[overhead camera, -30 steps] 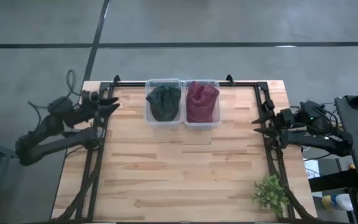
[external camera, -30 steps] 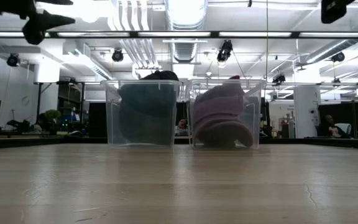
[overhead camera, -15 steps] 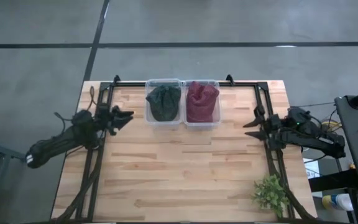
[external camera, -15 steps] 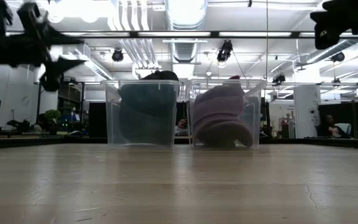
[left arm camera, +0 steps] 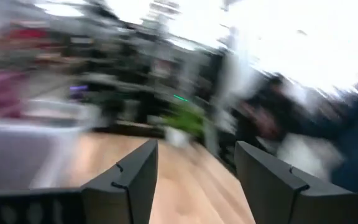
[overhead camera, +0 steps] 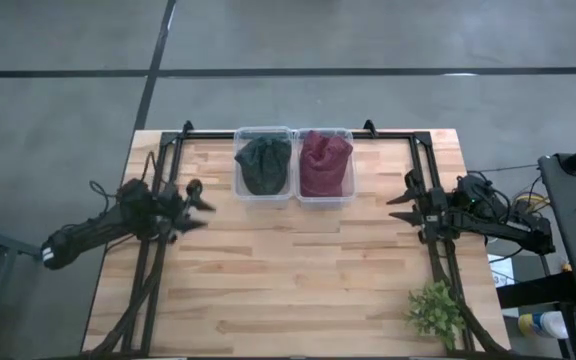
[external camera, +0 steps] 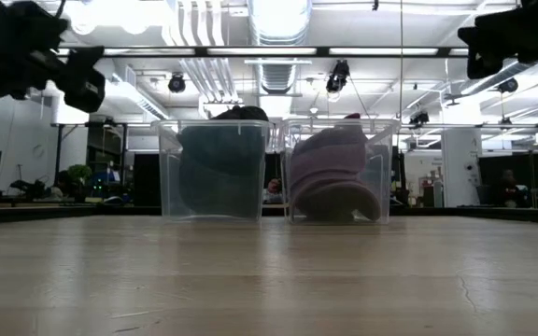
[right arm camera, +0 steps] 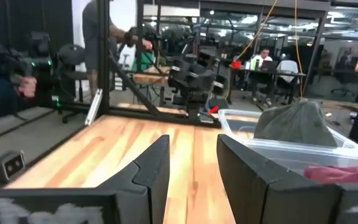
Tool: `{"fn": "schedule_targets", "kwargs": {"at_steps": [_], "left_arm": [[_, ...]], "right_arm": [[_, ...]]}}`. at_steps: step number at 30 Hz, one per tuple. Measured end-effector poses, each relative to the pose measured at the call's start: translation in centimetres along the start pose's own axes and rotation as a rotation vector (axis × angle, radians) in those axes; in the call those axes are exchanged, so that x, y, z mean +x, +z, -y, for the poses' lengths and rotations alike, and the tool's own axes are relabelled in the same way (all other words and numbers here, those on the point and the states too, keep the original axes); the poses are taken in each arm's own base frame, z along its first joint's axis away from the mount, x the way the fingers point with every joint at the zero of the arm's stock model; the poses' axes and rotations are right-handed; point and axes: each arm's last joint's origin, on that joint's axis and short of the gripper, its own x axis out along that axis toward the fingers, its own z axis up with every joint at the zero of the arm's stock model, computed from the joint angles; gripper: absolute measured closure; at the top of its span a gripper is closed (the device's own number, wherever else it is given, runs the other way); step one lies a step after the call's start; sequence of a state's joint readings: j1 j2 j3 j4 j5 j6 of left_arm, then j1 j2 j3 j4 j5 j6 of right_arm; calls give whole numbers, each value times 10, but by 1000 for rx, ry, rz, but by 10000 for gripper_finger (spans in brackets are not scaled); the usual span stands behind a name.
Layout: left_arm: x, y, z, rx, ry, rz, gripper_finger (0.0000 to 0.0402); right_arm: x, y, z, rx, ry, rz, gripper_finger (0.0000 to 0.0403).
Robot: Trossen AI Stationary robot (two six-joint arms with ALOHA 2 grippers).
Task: Pick & Place hat
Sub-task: Return to Home Position
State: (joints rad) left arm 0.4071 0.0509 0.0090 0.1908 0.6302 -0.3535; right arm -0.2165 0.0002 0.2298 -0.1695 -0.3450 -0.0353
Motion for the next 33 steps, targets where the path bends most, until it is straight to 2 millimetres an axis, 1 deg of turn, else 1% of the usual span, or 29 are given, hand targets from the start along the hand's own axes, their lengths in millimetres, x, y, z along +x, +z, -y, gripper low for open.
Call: {"fn": "schedule_targets", "kwargs": {"at_steps": [1,3,7,11,14,17,19,28,33], "left_arm": [[0,-1,2,52,-80,-28,195],[0,-4,3,63,-118,-62,195],[0,-11,-3,-11,-7,-104,195],[0,-11,-5,46,56,-97,195],[0,-12,-8,64,146,-91,195],[0,-13,-12,59,233,-90,195],[1,-14,-13,51,244,-101,195],[2,-16,-14,36,250,-124,195],[2,-16,-14,14,250,-120,195]], "right_arm": [[0,-1,0,-13,0,-3,273],[2,-5,0,-29,1,-19,273],[5,-19,1,-19,3,-51,273],[9,-31,2,-6,3,-40,273],[12,-39,3,-16,2,-2,273],[15,-52,4,38,-11,-5,273],[16,-54,5,61,-37,-7,273],[17,-54,6,45,-61,-6,273],[17,-55,6,142,-61,-19,273]]}}
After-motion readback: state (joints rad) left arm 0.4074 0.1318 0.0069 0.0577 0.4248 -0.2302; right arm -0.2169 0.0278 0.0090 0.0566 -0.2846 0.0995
